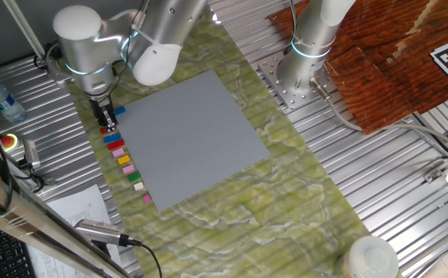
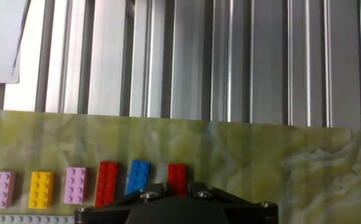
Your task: Stack small Lego blocks randomly, one at a time
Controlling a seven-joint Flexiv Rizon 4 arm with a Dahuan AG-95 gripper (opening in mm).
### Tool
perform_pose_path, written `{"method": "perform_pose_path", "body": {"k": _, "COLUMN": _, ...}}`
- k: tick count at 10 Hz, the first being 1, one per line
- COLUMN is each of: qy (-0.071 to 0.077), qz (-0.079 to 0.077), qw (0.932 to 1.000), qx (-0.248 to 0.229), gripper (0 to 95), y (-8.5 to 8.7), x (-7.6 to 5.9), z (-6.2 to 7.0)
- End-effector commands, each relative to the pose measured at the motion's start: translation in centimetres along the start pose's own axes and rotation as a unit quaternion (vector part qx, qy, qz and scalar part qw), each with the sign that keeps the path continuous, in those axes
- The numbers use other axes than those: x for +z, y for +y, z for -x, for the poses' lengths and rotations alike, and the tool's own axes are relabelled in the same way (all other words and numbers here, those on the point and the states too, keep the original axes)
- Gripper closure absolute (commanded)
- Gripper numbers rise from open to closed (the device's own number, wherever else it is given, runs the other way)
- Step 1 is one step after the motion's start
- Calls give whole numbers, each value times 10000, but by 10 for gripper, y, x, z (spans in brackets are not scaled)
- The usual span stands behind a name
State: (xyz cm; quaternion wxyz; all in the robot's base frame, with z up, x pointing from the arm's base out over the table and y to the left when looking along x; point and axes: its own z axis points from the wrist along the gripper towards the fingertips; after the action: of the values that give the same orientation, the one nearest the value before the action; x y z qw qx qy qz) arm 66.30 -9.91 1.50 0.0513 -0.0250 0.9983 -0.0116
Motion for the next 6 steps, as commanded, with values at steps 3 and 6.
{"method": "perform_pose_path", "body": {"k": 3, "qy": 134, "qz": 11, "qw": 9999, "qx": -79, "gripper": 950, "y": 0, "x": -35, "z": 1}}
{"method": "perform_pose_path", "body": {"k": 6, "qy": 117, "qz": 22, "qw": 9999, "qx": -124, "gripper": 950, "y": -4, "x": -60, "z": -46}}
